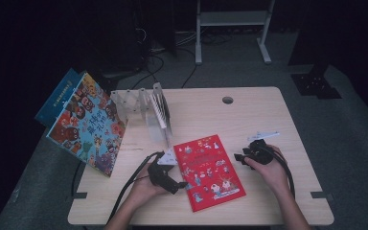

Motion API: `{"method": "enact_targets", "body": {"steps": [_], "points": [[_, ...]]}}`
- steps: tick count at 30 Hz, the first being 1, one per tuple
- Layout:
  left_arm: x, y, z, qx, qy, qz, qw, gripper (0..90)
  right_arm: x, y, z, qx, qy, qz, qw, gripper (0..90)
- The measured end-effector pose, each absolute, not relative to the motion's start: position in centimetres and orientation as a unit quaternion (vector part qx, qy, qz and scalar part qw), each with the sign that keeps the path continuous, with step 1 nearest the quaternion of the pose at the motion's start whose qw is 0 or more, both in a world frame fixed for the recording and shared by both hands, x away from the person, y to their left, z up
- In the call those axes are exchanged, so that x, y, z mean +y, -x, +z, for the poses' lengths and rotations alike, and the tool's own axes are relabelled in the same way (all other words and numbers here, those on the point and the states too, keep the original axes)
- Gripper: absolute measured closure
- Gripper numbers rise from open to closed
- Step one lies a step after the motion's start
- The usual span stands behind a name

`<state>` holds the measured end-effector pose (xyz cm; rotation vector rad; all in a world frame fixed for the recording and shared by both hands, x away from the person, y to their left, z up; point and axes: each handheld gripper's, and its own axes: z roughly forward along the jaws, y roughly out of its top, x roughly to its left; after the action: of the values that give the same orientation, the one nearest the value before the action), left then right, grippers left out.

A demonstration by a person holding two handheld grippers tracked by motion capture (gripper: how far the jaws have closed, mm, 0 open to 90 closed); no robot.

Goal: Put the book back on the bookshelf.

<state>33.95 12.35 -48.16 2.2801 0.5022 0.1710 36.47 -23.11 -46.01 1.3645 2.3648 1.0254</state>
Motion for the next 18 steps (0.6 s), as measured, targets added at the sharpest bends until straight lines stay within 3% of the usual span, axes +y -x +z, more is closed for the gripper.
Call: {"method": "enact_targets", "body": {"steps": [5, 10, 13, 18], "points": [[12.1, -33.9, -48.4, 0.197, -0.898, 0.063, 0.388, 0.0, -22.6, -36.8, -45.3, 0.819, -0.450, 0.345, 0.084, 53.3], [12.2, -33.8, -48.4, 0.182, -0.905, 0.074, 0.378, 0.0, -21.7, -37.2, -44.7, 0.820, -0.449, 0.352, 0.041, 45.9], [12.2, -33.7, -48.4, 0.175, -0.908, 0.080, 0.373, 0.0, -21.1, -37.6, -44.4, 0.826, -0.454, 0.334, 0.028, 45.8], [12.2, -33.7, -48.4, 0.173, -0.909, 0.080, 0.371, 0.0, -20.3, -38.8, -44.3, 0.837, -0.451, 0.309, -0.027, 53.6]]}}
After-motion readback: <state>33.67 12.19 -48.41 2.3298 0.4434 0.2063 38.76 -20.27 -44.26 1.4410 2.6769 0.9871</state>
